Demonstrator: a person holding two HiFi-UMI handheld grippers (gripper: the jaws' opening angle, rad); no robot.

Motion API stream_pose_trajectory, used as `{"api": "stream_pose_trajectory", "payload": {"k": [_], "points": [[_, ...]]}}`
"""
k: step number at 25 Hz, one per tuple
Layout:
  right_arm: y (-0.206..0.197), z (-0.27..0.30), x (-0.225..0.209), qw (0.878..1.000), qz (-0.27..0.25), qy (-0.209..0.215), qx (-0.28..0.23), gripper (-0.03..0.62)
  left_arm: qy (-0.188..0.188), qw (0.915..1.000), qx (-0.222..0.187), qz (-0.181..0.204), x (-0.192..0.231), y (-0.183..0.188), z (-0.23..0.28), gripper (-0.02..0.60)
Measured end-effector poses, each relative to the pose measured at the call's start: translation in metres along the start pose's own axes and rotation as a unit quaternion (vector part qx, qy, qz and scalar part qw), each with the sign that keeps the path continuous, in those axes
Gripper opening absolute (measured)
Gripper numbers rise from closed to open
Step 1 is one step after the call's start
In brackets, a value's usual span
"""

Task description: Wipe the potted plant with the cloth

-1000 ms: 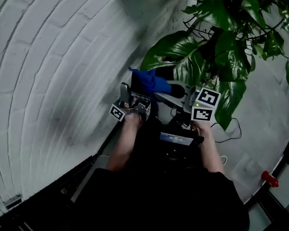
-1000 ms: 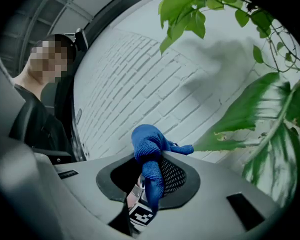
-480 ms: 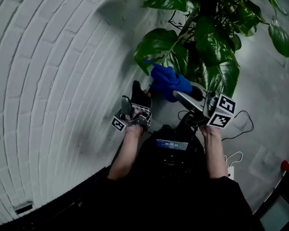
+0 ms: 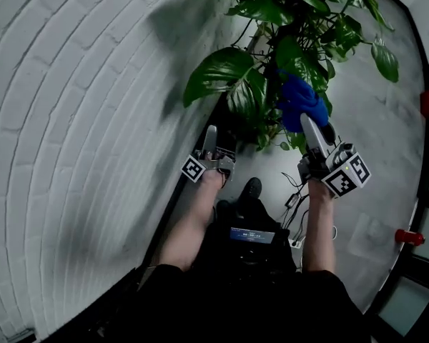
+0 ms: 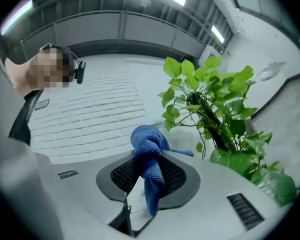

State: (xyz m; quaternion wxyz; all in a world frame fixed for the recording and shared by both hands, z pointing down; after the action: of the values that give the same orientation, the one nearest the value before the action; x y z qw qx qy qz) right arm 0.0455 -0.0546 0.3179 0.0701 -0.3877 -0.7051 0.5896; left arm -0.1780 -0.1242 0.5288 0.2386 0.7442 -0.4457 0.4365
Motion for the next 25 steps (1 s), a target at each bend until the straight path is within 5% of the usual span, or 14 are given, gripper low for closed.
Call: {"api": "stream_pose_trajectory", "payload": {"k": [3,8,13,25], "points": [[0.008,0.012,0.000,0.999,-0.027,-0.023,-0.009,0.095,0.003,0.9996,-0.011,-0.025,0.019,-0.008,0.014,0.460],[-0.088,0.067,-0.045,0.982,-0.071,-0.034,0.172,0.097,-0.038,0.9977,-0.014,-0.055,0.009,-0.014,0.046,0.459],[-0.191,0.075,-0.039,0.951,-0.041,0.023,0.307,0.097,-0.070,0.9959,0.004,-0.058,-0.014,-0.021,0.061,0.459],[-0.221,-0.002,0.033,0.941,0.083,0.074,0.320,0.097,-0.060,0.9965,0.043,-0.038,-0.033,-0.022,0.024,0.459]]}}
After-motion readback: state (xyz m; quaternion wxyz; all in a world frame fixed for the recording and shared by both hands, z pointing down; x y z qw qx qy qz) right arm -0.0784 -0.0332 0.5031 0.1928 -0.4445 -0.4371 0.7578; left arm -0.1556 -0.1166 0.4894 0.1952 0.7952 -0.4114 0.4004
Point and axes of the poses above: the fingertips, and each gripper's own axes: z forward along the fingers, x to its left, y out of its top, the point moved 2 cm from there along -z, backward along the fingers, and after that the axes turned 4 degrees about y, right-handed, at the moved point
